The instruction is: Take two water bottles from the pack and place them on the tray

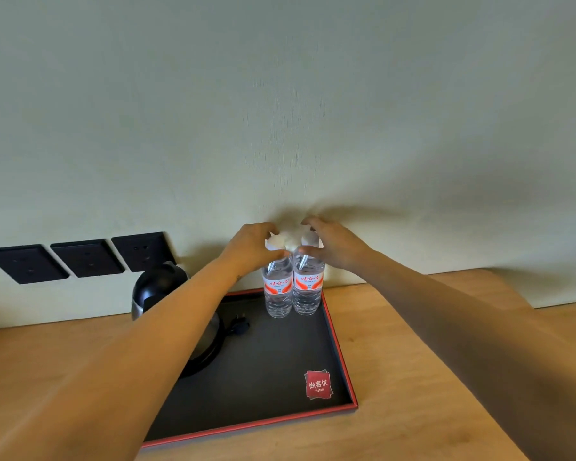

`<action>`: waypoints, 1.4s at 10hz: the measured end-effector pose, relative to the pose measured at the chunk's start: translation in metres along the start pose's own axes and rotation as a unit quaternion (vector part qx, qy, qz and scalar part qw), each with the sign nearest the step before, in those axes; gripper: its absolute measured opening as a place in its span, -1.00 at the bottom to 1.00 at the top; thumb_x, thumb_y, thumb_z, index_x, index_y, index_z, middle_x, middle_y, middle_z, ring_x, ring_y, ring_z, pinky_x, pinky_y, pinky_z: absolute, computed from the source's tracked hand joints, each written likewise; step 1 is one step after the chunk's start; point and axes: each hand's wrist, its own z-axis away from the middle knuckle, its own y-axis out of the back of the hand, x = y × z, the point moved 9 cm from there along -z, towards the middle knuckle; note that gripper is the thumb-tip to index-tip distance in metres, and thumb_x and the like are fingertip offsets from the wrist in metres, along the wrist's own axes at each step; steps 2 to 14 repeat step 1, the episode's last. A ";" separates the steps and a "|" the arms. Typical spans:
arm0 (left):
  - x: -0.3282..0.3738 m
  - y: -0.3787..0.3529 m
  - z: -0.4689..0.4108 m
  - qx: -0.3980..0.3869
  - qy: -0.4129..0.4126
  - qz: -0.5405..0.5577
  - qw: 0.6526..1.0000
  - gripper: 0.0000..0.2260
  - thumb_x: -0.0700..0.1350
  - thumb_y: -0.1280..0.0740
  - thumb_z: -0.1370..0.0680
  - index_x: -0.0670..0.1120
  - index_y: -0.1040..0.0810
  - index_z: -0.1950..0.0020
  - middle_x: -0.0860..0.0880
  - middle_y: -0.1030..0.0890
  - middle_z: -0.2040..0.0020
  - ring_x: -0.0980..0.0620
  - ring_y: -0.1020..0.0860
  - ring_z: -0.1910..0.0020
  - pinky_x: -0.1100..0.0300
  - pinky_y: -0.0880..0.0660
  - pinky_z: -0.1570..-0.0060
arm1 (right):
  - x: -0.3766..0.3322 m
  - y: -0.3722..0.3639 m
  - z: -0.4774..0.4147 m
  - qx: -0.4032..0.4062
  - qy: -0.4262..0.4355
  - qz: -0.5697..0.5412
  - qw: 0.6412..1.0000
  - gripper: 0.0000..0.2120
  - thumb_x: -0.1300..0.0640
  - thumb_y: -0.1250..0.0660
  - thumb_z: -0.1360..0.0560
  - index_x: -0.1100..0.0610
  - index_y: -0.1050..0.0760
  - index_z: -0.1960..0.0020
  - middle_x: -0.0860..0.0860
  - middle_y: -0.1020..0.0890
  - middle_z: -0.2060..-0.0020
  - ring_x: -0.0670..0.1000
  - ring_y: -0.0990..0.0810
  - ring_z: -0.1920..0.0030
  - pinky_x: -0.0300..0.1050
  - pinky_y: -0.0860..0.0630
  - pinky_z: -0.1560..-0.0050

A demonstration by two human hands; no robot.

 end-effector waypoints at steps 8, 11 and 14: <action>0.003 0.021 0.009 0.026 0.000 -0.023 0.999 -0.60 0.00 -0.39 -0.45 -0.13 -0.48 -0.23 -0.19 -0.58 -0.15 -0.13 -0.54 -0.10 0.03 -0.48 -0.13 | -0.014 0.017 0.010 0.040 -0.004 -0.002 0.999 -0.52 -0.06 -0.21 -0.51 0.14 -0.25 -0.34 0.19 -0.48 -0.25 0.15 -0.45 -0.24 0.07 -0.46 -0.18; 0.003 0.021 0.009 0.026 0.000 -0.023 0.999 -0.60 0.00 -0.39 -0.45 -0.13 -0.48 -0.23 -0.19 -0.58 -0.15 -0.13 -0.54 -0.10 0.03 -0.48 -0.13 | -0.014 0.017 0.010 0.040 -0.004 -0.002 0.999 -0.52 -0.06 -0.21 -0.51 0.14 -0.25 -0.34 0.19 -0.48 -0.25 0.15 -0.45 -0.24 0.07 -0.46 -0.18; 0.003 0.021 0.009 0.026 0.000 -0.023 0.999 -0.60 0.00 -0.39 -0.45 -0.13 -0.48 -0.23 -0.19 -0.58 -0.15 -0.13 -0.54 -0.10 0.03 -0.48 -0.13 | -0.014 0.017 0.010 0.040 -0.004 -0.002 0.999 -0.52 -0.06 -0.21 -0.51 0.14 -0.25 -0.34 0.19 -0.48 -0.25 0.15 -0.45 -0.24 0.07 -0.46 -0.18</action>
